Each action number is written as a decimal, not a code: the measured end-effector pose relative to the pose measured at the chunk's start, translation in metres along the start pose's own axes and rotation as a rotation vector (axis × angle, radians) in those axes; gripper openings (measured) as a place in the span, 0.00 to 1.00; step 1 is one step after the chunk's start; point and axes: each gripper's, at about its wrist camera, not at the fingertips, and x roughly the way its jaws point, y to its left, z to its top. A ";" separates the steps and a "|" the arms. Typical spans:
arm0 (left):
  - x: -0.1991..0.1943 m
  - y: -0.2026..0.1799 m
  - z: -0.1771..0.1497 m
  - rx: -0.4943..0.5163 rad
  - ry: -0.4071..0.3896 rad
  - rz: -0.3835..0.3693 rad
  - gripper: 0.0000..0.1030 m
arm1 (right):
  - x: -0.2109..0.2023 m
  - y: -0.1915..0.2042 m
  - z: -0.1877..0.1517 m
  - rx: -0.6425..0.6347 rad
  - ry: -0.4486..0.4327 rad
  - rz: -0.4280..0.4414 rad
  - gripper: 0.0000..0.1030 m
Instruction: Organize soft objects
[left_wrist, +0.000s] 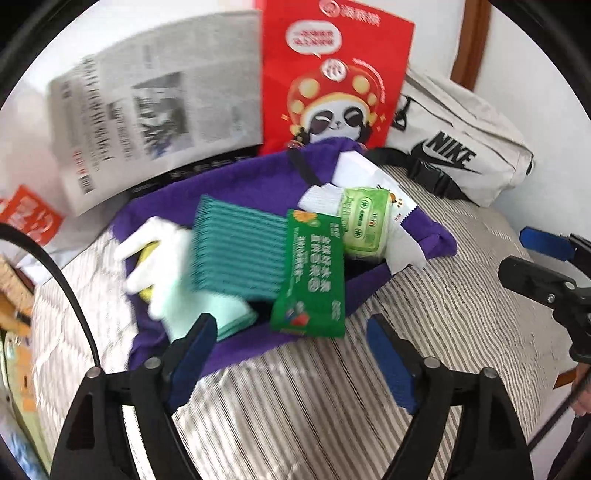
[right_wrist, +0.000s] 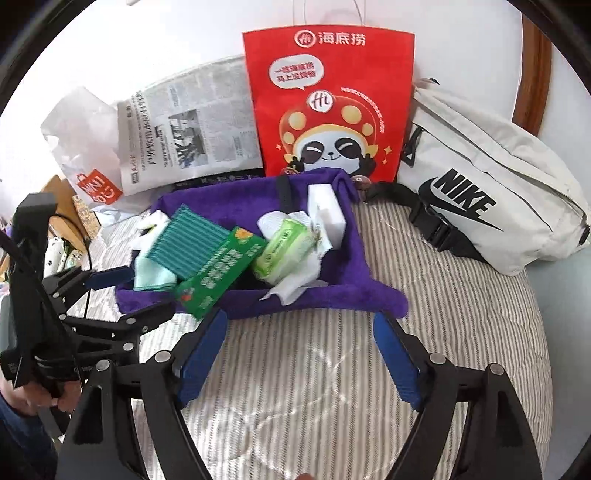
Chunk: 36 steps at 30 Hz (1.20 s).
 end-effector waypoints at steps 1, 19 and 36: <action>-0.005 0.002 -0.003 -0.008 -0.004 0.008 0.83 | -0.004 0.004 -0.001 0.002 -0.010 -0.005 0.86; -0.078 0.037 -0.057 -0.232 -0.079 0.101 0.85 | -0.042 0.029 -0.026 0.045 -0.046 -0.011 0.89; -0.101 0.028 -0.063 -0.229 -0.109 0.149 0.85 | -0.051 0.016 -0.040 0.054 -0.037 -0.050 0.89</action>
